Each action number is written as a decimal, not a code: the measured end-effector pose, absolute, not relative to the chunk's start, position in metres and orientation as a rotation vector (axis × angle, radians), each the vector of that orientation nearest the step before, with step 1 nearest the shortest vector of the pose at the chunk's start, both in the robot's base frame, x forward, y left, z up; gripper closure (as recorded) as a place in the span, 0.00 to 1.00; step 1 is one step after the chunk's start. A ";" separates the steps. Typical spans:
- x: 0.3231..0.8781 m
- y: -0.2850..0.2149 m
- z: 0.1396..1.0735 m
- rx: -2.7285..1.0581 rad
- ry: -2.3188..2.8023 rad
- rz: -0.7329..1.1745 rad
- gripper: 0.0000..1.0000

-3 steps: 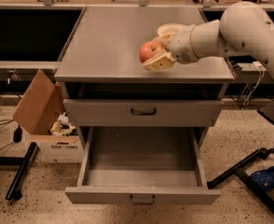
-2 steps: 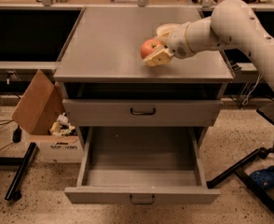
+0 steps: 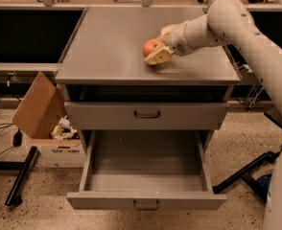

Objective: Pick apple from middle drawer and place on counter

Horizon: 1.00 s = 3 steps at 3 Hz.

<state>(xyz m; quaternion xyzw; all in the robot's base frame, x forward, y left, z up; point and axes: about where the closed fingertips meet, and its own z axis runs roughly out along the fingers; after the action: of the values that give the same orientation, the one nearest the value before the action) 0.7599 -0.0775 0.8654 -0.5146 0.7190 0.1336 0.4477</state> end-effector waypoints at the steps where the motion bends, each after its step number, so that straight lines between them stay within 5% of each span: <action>1: 0.766 -0.077 0.861 -1.269 1.790 0.343 0.20; 2: 0.769 -0.077 0.860 -1.259 1.782 0.362 0.00; 3: 0.768 -0.082 0.864 -1.231 1.760 0.377 0.00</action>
Offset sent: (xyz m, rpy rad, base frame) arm 0.0116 -0.0070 -0.0023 0.0467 0.0097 -0.0044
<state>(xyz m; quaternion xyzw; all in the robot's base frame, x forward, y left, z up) 0.7681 -0.0821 0.8642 -0.5004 0.7157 0.1534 0.4624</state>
